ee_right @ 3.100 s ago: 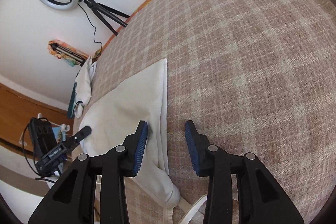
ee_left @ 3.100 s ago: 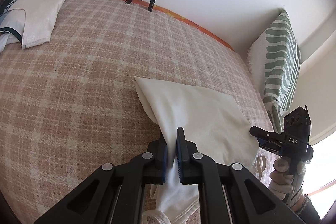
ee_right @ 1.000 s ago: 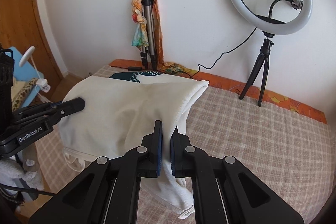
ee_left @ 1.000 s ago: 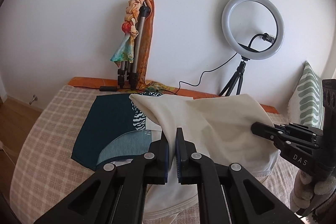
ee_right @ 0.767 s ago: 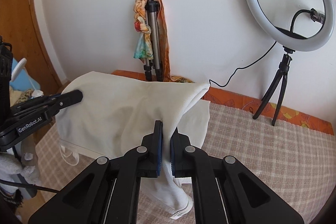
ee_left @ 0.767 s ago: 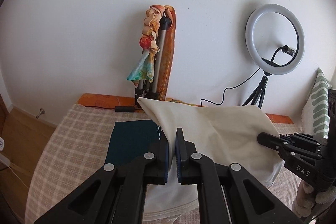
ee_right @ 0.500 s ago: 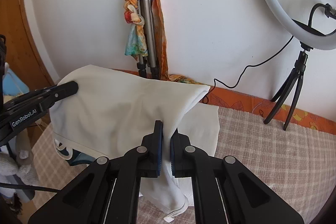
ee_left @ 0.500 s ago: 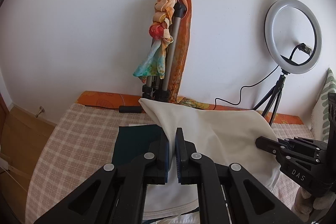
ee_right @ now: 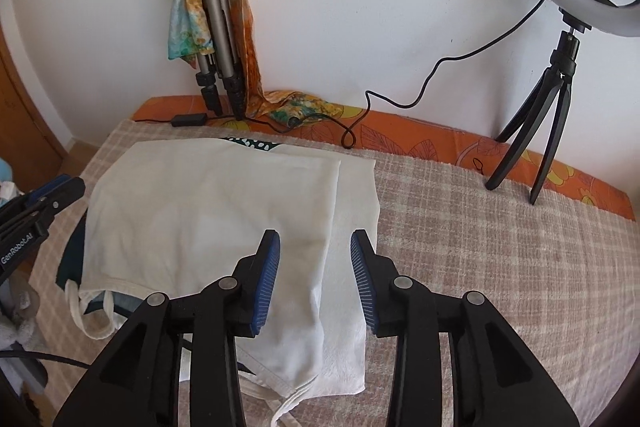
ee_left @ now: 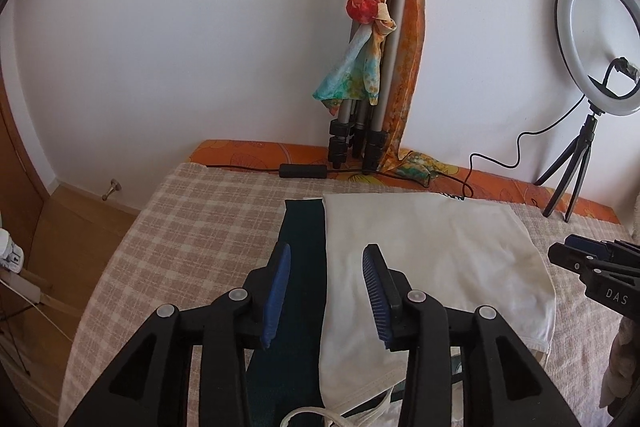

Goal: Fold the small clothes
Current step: 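Open both tools and pull them back from the stack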

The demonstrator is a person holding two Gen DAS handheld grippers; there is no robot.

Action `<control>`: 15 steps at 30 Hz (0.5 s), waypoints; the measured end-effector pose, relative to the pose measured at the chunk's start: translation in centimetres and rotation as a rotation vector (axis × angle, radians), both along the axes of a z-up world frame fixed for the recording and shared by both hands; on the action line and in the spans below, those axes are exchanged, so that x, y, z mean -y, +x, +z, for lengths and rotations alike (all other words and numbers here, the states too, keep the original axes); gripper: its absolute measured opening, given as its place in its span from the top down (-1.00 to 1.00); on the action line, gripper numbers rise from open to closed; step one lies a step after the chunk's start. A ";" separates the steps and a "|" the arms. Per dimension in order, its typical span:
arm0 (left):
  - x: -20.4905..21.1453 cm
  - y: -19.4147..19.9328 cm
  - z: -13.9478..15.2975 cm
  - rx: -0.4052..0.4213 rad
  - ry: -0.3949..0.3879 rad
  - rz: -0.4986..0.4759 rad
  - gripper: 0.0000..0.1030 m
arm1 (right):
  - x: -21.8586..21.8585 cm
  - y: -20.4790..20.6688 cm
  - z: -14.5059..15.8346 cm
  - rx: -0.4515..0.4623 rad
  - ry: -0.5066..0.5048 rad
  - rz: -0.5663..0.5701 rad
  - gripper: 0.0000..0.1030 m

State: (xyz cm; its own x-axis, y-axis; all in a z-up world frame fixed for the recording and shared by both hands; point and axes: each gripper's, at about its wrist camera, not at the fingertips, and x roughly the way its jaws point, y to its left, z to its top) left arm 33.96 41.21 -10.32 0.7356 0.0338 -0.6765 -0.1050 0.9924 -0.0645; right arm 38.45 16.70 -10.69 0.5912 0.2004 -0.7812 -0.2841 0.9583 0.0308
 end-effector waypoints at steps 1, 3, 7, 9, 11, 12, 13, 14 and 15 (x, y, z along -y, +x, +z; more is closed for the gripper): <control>0.1 -0.4 0.3 0.002 0.003 -0.002 0.23 | 0.1 -0.3 0.2 0.003 0.000 0.004 0.30; 0.3 -1.2 0.9 0.005 0.001 -0.005 0.14 | 0.3 -0.8 0.6 0.010 0.001 0.010 0.30; 1.0 -3.4 2.6 0.029 0.028 -0.007 0.03 | 0.5 -2.1 2.0 0.028 0.026 0.024 0.30; 1.3 -4.8 3.7 0.047 0.029 -0.003 -0.06 | 0.6 -2.9 2.9 0.046 0.038 0.035 0.30; 1.6 -6.5 4.7 0.061 0.023 0.008 -0.15 | 0.8 -3.8 3.7 0.055 0.049 0.046 0.30; 1.7 -7.2 5.2 0.067 0.015 0.009 -0.16 | 0.8 -4.4 4.0 0.061 0.052 0.055 0.30; 1.9 -8.0 5.7 0.073 0.010 0.010 -0.20 | 0.9 -5.0 4.4 0.071 0.051 0.062 0.30; 2.1 -9.0 6.2 0.081 0.009 0.013 -0.24 | 1.0 -5.6 4.8 0.081 0.049 0.067 0.29; 2.3 -9.8 6.6 0.089 0.010 0.012 -0.27 | 1.1 -6.2 5.2 0.088 0.049 0.076 0.29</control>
